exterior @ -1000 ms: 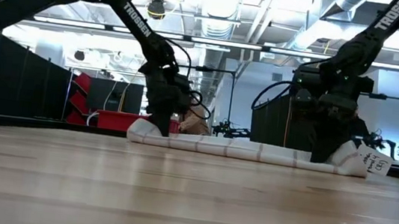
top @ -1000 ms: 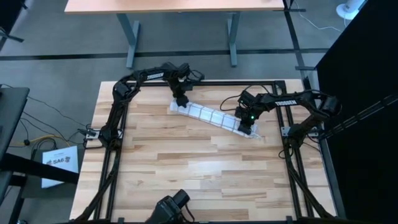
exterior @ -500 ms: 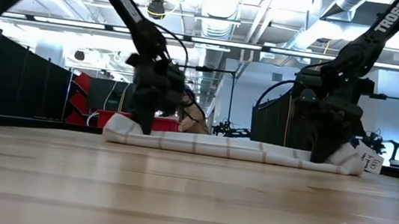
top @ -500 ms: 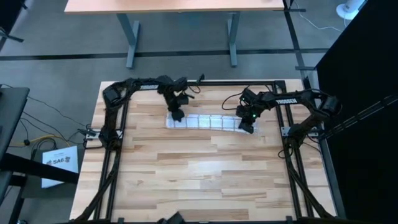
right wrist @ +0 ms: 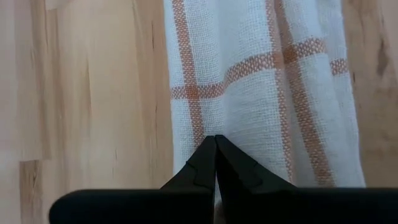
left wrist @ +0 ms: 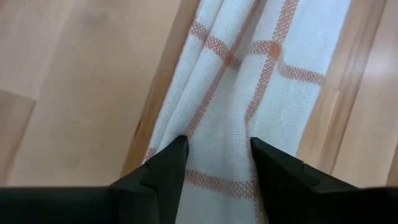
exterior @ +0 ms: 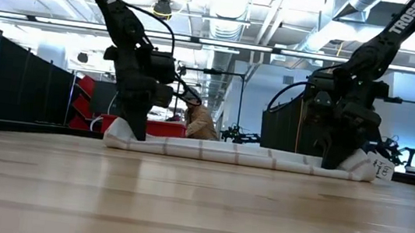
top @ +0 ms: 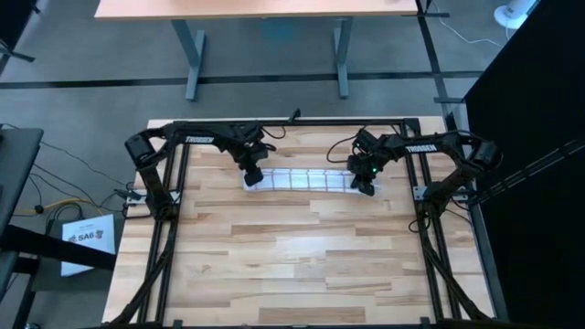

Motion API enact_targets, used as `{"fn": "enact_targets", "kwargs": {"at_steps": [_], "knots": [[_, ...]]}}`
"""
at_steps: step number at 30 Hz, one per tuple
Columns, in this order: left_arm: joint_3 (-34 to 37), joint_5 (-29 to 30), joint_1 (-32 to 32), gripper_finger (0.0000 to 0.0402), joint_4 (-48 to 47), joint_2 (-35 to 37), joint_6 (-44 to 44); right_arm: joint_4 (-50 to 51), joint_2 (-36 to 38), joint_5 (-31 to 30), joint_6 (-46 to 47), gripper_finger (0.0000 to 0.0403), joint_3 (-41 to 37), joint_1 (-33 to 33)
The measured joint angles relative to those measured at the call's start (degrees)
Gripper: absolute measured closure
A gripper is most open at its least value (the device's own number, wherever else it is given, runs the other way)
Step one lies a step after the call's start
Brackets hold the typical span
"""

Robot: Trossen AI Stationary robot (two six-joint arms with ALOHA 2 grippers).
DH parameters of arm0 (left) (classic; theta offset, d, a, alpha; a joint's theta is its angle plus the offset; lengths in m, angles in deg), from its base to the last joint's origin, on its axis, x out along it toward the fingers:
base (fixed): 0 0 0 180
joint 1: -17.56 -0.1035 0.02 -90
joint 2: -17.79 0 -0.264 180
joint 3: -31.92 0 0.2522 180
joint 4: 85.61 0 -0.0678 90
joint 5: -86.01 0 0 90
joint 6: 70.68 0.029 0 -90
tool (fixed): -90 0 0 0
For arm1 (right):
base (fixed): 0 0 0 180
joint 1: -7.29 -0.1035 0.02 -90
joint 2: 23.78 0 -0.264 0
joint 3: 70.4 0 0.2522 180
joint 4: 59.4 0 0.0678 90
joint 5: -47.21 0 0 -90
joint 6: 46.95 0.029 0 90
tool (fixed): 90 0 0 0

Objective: Roll towel
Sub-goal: Roll the white checkered towel

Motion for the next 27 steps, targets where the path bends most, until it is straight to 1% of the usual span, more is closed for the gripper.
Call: {"fn": "enact_targets", "kwargs": {"at_steps": [5,7,13,16,19,22,27], "knots": [[0.0,-0.5,-1.9,0.0240,-5.3,0.4,4.2,1.3,0.0,0.0,-0.1,0.0403,0.0,0.3],[1.2,-0.5,-2.6,0.0240,-7.5,1.5,6.0,1.5,0.0,0.1,-0.1,0.0403,0.0,0.6],[8.1,0.7,-4.2,0.0240,-7.1,8.9,6.8,1.9,0.0,0.4,-0.3,0.0403,0.0,1.3],[10.9,1.3,-4.4,0.0240,-5.1,13.2,7.3,1.9,0.0,0.5,-0.3,0.0403,-0.1,1.3],[10.8,2.7,-4.4,0.0240,-2.9,16.7,6.0,1.8,0.0,0.4,0.8,0.0403,0.0,1.3],[9.0,3.3,-4.3,0.0240,-2.6,19.5,5.6,2.1,0.0,0.4,2.3,0.0403,1.0,1.3],[7.8,2.9,-4.3,0.0240,-5.8,21.6,5.9,3.0,-0.2,-0.4,2.5,0.0403,3.3,1.3]]}}
